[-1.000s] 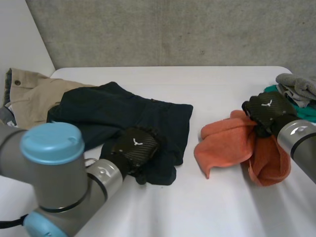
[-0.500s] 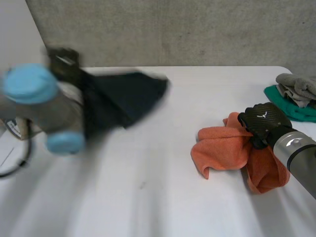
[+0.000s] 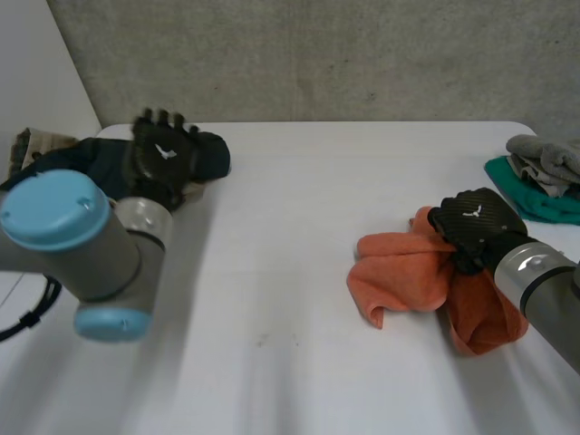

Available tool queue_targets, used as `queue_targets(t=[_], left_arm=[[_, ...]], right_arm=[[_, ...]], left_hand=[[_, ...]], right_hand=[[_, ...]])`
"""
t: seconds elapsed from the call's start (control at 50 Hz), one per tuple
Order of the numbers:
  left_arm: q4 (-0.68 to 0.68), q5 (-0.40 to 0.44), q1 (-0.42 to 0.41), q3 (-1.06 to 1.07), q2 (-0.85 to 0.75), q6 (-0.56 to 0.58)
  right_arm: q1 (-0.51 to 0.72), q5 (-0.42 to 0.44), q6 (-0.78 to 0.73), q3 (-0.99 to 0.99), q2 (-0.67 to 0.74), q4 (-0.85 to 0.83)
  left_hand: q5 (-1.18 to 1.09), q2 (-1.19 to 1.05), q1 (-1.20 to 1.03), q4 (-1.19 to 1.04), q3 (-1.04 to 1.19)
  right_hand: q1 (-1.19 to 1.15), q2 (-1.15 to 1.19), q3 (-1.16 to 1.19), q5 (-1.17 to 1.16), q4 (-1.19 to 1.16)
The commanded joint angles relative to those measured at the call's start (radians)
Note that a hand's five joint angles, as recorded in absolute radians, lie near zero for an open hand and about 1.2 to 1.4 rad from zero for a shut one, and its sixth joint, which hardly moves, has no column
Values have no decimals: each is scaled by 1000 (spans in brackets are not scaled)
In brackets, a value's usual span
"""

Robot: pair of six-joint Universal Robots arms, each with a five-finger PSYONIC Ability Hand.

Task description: Fold the laundry.

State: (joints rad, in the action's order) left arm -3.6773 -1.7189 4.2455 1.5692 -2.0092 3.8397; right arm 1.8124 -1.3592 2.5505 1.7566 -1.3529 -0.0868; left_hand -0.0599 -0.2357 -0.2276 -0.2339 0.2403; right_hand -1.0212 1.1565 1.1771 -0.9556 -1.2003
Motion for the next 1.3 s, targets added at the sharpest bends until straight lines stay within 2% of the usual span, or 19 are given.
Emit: queue_targets(t=[0.02,0.06,0.16,0.18,0.2,0.24,0.34,0.42,0.52,0.64,0.74,0.94,1.02,1.14,1.16,1.2,1.22,1.28,1.3], left_arm=[[108,27,-153,64,44,-196],[137,54,-188,66,43,-270],[175,76,-219,48,32,-345],[177,74,-220,48,30,-348],[177,73,-220,48,29,-350],[177,71,-219,45,27,-350],[187,62,-213,51,30,-348],[209,50,-214,61,49,-350],[281,50,-219,61,81,-359],[338,53,-257,45,70,-362],[336,55,-334,12,-6,-365],[336,45,-400,-93,-152,-362],[336,47,-426,-98,-190,-362],[324,44,-452,-98,-220,-359],[309,35,-453,-103,-223,-358],[289,21,-453,-104,-227,-355],[277,13,-453,-106,-230,-350],[215,-27,-453,-120,-243,-342],[180,-53,-453,-129,-246,-338]], right_arm=[[54,29,10,12,-8,10],[74,57,42,17,-25,18],[125,124,135,14,-32,58],[137,139,148,12,-31,68],[154,167,166,6,-29,93],[156,170,178,-2,-34,114],[137,143,218,-46,-92,127],[62,118,211,-107,-123,157],[-82,146,126,-192,-126,320],[-162,196,-30,-246,-109,406],[-162,227,-172,-261,-7,404],[-165,212,-398,-316,216,404],[-162,215,-431,-328,251,403],[-160,215,-426,-332,316,381],[-160,213,-421,-330,325,369],[-159,215,-417,-328,330,358],[-159,213,-409,-328,337,348],[-157,213,-386,-330,342,325],[-157,213,-363,-332,341,303]], left_hand=[[-14,-13,-21,-15,9],[-11,-10,-18,-12,6],[-14,-13,-21,-15,8],[-14,-13,-21,-15,8],[-17,-16,-24,-18,11],[-20,-19,-27,-21,14],[-26,-25,-33,-27,20],[-29,-28,-36,-29,23],[-29,-28,-36,-29,23],[-29,-28,-36,-29,23],[-47,-45,-53,-47,41],[-173,-171,-179,-173,167],[-393,-391,-400,-393,387],[-443,-441,-450,-443,437],[-510,-509,-517,-510,504],[-627,-626,-634,-628,621],[-701,-699,-707,-701,695],[-1160,-1159,-1167,-1161,1155],[-1162,-1161,-1169,-1162,1156]], right_hand=[[-375,240,219,-266,-196],[-375,240,219,-266,-196],[-312,177,156,-203,-133],[-91,-45,-65,18,88],[438,-573,-594,547,617],[847,-982,-1003,956,1026],[847,-982,-1003,956,1026],[847,-982,-1003,956,1026],[847,-982,-1003,956,1026],[847,-982,-1003,956,1026],[847,-982,-1003,956,1026],[740,-875,-896,849,919],[611,-746,-767,720,790],[121,-256,-277,230,300],[-31,-104,-125,78,148],[-181,46,26,-73,-2],[-357,221,201,-248,-178],[-375,240,219,-266,-196],[-375,240,219,-266,-196]])
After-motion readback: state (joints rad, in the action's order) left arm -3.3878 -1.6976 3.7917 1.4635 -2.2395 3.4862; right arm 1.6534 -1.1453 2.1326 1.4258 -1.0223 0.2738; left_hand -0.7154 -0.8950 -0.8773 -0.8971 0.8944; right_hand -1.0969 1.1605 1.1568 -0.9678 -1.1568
